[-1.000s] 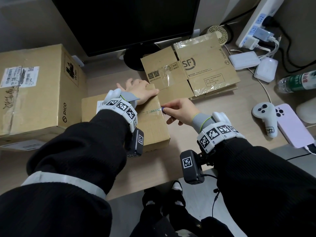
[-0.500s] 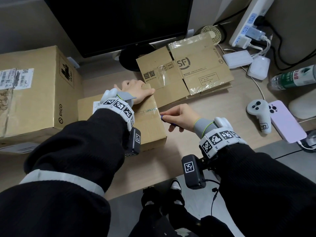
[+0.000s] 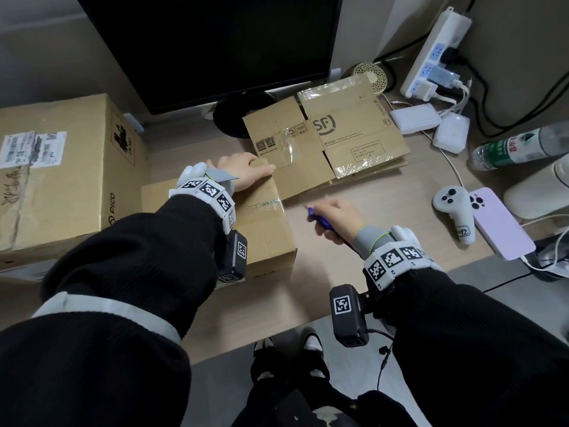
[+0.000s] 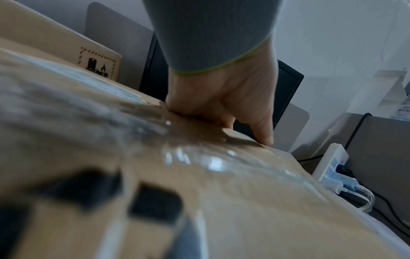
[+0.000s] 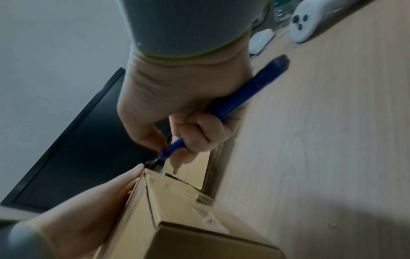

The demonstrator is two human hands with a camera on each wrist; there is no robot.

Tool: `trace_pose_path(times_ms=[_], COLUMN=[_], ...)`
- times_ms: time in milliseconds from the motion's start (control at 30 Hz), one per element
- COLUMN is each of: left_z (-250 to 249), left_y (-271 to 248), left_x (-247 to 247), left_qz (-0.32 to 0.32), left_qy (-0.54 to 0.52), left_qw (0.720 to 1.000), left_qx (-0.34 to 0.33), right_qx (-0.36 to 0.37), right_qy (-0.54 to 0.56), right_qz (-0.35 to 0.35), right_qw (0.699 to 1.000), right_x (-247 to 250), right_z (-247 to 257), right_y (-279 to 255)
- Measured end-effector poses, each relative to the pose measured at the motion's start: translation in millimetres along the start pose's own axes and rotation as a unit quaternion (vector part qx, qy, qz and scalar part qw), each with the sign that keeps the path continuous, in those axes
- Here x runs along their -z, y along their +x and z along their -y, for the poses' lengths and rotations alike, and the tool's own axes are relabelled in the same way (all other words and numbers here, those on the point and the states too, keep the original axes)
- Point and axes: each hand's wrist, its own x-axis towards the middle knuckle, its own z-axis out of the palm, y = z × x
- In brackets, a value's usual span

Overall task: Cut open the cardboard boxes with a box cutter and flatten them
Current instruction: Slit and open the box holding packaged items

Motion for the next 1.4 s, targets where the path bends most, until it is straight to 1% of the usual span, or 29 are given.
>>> trace_pose_path(times_ms=[67,100,167,233,300,367,433,567,600,667,700,767,800,867,933,1033,1133,1233,1300,1400], left_z=[5.0,10.3,24.0,39.1,54.3,67.6,85.1,113.4,118.9,135.1,141.8,145.0,147.2,149.4,155.4,159.9,160.2,158.9,159.4,156.8], left_y=[-0.1,-1.8,-8.9,-12.1,-22.1,-27.6,-42.9,-65.8,-70.8,-85.9,-93.7,-103.9,-112.4,-126.1,-137.9,-147.7,-155.6,-158.5,-155.0,-147.8], left_x=[4.8,6.6,11.6,12.1,16.5,18.1,23.9,28.2,28.0,26.2,25.5,21.3,19.3,15.0,8.3,-2.7,-11.7,-14.7,-12.9,-5.1], left_qz=[-0.003,-0.013,-0.03,-0.045,-0.057,-0.04,-0.033,-0.027,-0.019,-0.013,-0.017,-0.024,-0.022,0.006,0.059,0.131,0.182,0.194,0.201,0.215], left_qy=[-0.111,-0.159,-0.196,-0.196,-0.182,-0.172,-0.158,-0.034,-0.028,-0.066,-0.098,-0.171,-0.208,-0.257,-0.282,-0.323,-0.348,-0.375,-0.385,-0.391], left_qw=[0.994,0.987,0.98,0.98,0.982,0.984,0.987,0.998,0.997,0.992,0.989,0.977,0.969,0.952,0.94,0.914,0.887,0.871,0.865,0.857], left_qx=[-0.008,-0.013,-0.012,-0.006,0.008,0.008,0.022,0.05,0.069,0.106,0.114,0.122,0.134,0.164,0.181,0.209,0.242,0.251,0.253,0.259], right_qx=[-0.008,0.0,0.021,0.052,0.088,0.103,0.117,0.139,0.144,0.161,0.174,0.197,0.213,0.219,0.218,0.203,0.192,0.177,0.161,0.124], right_qy=[0.03,0.037,0.033,0.001,-0.056,-0.093,-0.107,-0.138,-0.163,-0.244,-0.299,-0.416,-0.453,-0.486,-0.522,-0.538,-0.557,-0.574,-0.568,-0.534], right_qz=[-0.05,-0.061,-0.071,-0.083,-0.091,-0.106,-0.098,-0.081,-0.075,-0.06,-0.059,-0.068,-0.067,-0.058,-0.026,0.011,0.021,0.013,0.006,0.005], right_qw=[0.998,0.997,0.997,0.995,0.99,0.985,0.982,0.977,0.973,0.954,0.936,0.885,0.863,0.844,0.825,0.818,0.808,0.8,0.807,0.837], right_x=[5.2,5.3,-2.2,-13.8,-30.0,-39.3,-54.0,-84.5,-91.5,-111.3,-120.4,-129.3,-135.9,-142.5,-147.3,-150.6,-155.4,-157.1,-157.3,-154.4], right_z=[2.9,7.4,19.0,30.0,41.7,50.5,65.9,90.3,95.0,105.9,110.8,114.0,115.2,118.3,123.3,129.1,129.7,130.1,133.6,141.6], right_y=[2.7,3.8,9.7,15.4,17.8,20.6,20.6,27.4,26.9,23.5,21.4,21.3,22.7,23.9,24.7,27.5,31.2,33.3,33.7,36.0])
